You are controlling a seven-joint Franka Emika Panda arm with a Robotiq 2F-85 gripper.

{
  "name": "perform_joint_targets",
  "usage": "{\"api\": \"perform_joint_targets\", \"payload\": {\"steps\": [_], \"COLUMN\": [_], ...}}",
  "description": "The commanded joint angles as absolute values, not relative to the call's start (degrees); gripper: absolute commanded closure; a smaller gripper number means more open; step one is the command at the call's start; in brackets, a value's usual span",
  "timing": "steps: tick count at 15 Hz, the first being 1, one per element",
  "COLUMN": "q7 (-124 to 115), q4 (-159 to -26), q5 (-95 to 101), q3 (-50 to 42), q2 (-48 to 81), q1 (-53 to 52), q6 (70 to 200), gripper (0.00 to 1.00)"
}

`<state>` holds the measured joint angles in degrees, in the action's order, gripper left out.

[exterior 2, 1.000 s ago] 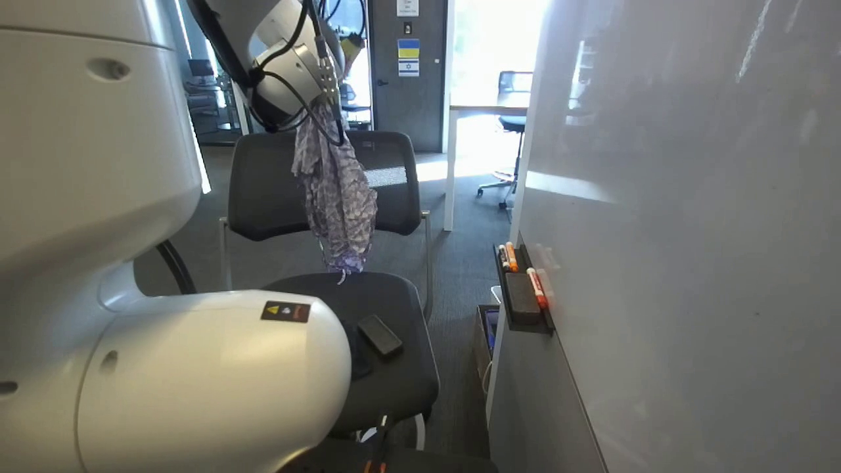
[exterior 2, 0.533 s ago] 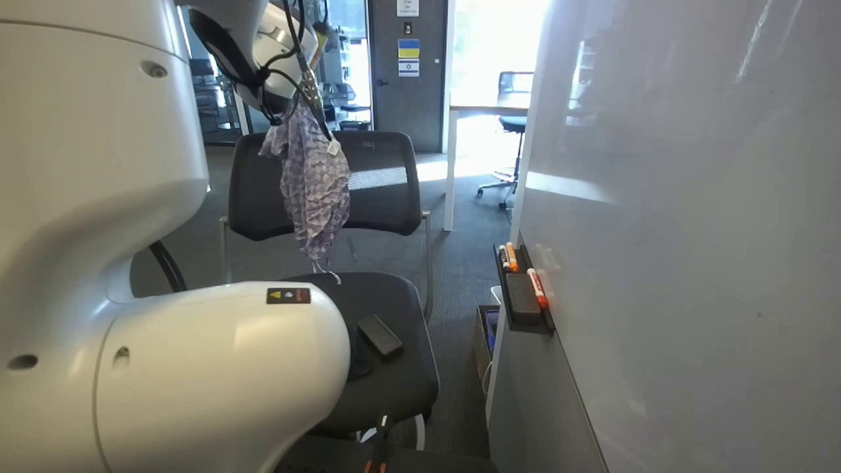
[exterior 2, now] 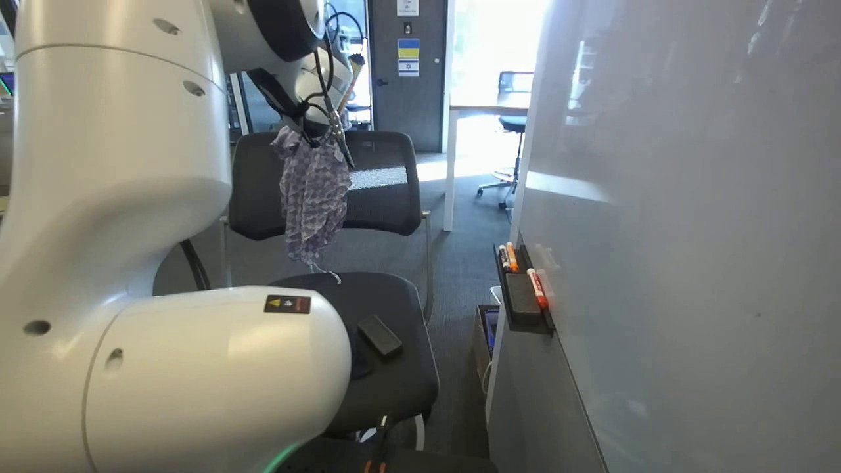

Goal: Move the chair slightly to the left and move the clothing from the seat pad onto the lumbar support pad

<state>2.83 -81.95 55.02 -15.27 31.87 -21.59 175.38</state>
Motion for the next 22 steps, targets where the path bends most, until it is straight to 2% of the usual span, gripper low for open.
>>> {"api": "perform_joint_targets", "payload": {"steps": [1,5,10,13,14,15,16,22], "q7": [7.40,13.84,26.17,37.28,35.49,25.73,26.27,22.74], "q4": [-76.98,-75.20,-71.55,-70.55,-73.22,-81.73,-83.74,-99.75], "q5": [52.18,49.09,40.88,33.54,33.84,38.70,38.75,34.54], "q3": [-13.18,-7.17,2.35,12.83,11.44,4.74,6.67,6.77], "q2": [33.70,33.65,35.04,34.87,32.88,27.50,26.13,15.97], "q1": [-16.45,-8.37,3.02,12.63,10.84,3.37,4.32,-6.21], "q6": [177.44,177.51,176.67,171.34,168.20,166.03,162.25,145.59], "gripper": [0.32,0.01,0.00,0.00,0.00,0.00,0.00,0.00]}}
